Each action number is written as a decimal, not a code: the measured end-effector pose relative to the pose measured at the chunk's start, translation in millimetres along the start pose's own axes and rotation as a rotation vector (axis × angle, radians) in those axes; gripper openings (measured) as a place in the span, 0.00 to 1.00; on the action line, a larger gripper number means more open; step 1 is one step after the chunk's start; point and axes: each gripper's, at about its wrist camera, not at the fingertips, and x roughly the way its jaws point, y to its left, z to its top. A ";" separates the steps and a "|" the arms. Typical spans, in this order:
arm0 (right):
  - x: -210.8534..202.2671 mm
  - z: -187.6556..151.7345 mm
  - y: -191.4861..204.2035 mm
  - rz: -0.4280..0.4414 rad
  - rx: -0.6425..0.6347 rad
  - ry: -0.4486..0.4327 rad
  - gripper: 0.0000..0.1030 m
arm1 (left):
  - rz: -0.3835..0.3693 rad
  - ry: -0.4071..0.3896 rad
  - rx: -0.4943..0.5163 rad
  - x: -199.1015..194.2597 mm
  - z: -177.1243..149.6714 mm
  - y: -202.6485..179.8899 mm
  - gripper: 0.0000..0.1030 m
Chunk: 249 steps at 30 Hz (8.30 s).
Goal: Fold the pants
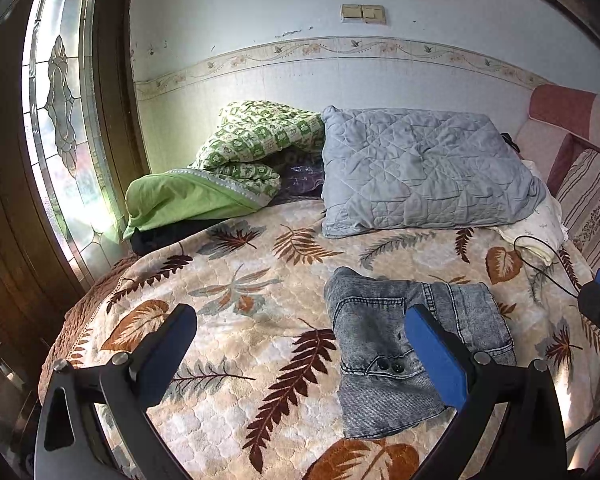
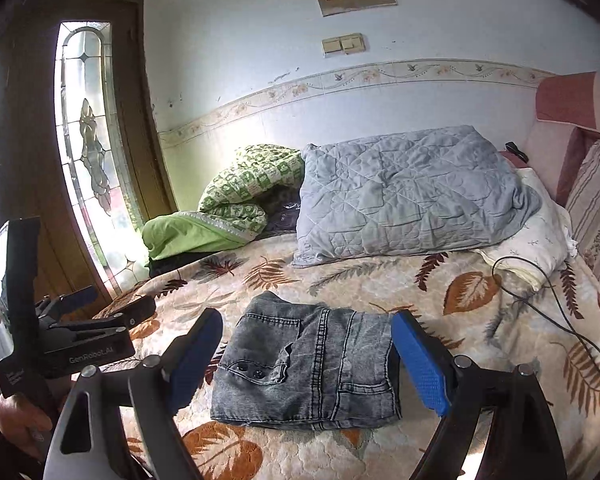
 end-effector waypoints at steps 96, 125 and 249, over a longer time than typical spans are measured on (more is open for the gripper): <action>97.9 -12.9 -80.6 0.293 0.328 0.170 0.25 | -0.593 0.096 -0.016 91.1 25.1 -36.6 0.26; 168.5 -74.7 -110.1 0.214 0.420 0.352 0.25 | -0.556 0.354 -0.044 184.6 -28.0 -51.6 0.26; 4.4 -17.2 4.5 -0.092 -0.063 0.074 0.63 | -0.077 -0.074 0.036 -50.5 12.0 -4.8 0.95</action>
